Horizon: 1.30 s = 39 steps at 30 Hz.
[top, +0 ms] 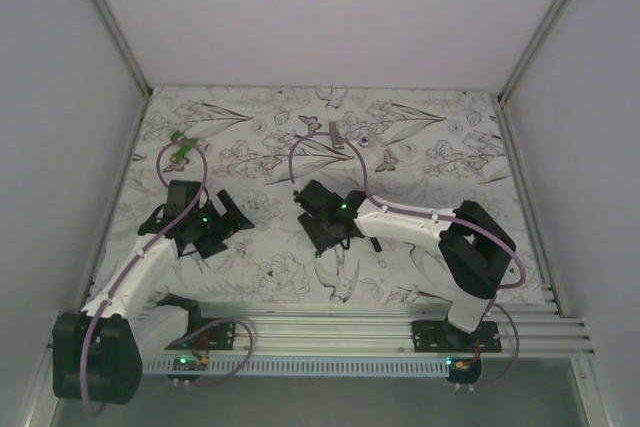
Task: Snap on the fuse box
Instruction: Pick up the fuse from the center of the board.
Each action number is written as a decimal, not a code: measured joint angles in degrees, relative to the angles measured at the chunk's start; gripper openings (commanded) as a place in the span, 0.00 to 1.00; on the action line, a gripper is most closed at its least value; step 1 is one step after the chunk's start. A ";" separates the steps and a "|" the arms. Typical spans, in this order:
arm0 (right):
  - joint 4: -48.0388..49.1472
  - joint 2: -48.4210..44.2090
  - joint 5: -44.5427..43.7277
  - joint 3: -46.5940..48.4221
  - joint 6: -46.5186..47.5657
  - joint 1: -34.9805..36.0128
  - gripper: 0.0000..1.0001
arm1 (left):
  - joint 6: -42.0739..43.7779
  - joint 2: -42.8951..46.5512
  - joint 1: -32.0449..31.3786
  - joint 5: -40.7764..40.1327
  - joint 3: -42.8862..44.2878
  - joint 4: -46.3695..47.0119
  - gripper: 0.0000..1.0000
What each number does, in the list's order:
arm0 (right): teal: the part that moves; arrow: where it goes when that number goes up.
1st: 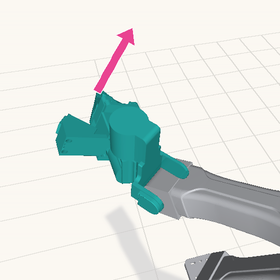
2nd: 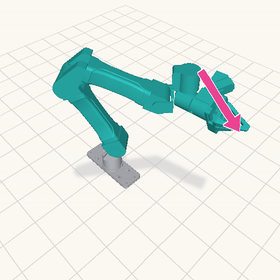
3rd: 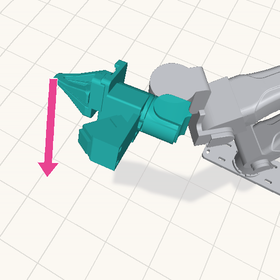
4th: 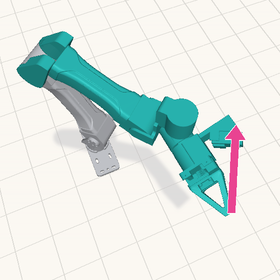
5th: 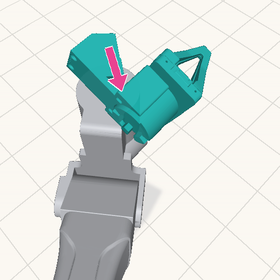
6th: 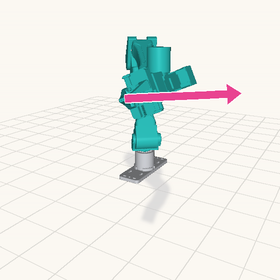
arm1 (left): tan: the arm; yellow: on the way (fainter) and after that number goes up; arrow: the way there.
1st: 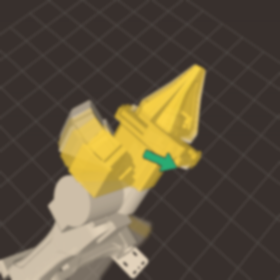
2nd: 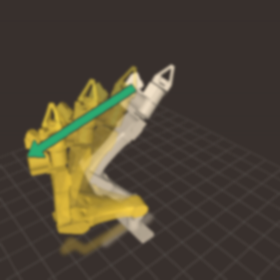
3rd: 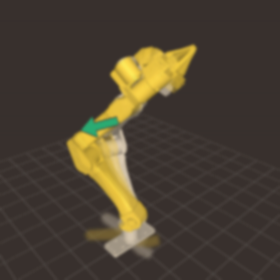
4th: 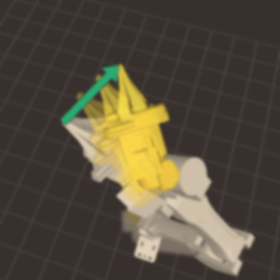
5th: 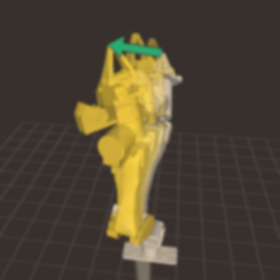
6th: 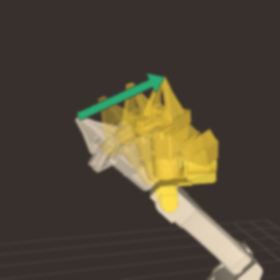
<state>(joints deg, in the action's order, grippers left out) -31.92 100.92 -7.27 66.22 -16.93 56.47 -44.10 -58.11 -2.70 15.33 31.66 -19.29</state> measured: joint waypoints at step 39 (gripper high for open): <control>-5.77 9.25 -15.80 6.82 -38.84 7.04 0.41 | 0.20 -0.39 -0.31 1.36 0.00 0.17 1.00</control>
<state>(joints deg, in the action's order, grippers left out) -37.69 110.17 -23.07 73.03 -55.77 63.51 -43.90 -58.50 -3.01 16.69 31.66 -19.11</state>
